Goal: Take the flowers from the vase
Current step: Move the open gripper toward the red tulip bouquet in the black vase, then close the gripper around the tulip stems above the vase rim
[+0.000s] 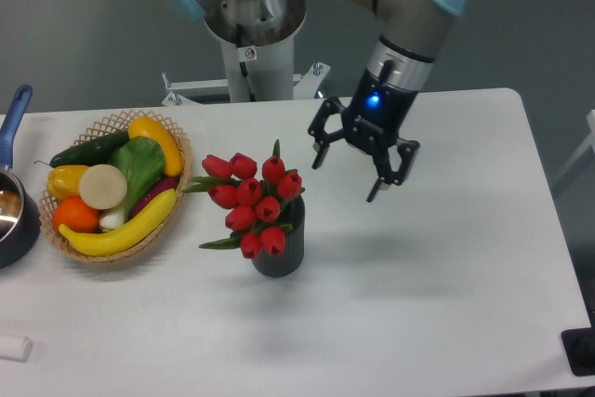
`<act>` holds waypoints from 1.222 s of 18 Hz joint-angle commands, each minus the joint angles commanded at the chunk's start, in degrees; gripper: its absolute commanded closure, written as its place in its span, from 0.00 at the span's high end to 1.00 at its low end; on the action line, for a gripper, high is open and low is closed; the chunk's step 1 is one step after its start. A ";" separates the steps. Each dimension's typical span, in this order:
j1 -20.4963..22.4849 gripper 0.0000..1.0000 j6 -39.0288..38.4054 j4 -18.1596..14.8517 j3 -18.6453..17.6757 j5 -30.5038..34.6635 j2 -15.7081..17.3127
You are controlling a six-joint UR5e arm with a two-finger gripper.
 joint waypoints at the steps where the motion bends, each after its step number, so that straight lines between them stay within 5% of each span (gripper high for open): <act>1: -0.09 1.00 0.53 0.00 -0.62 -0.09 0.35; 18: -3.69 1.00 2.56 0.35 -1.50 -4.40 -0.61; 22: -6.41 1.00 2.12 7.72 -1.50 -6.15 -4.38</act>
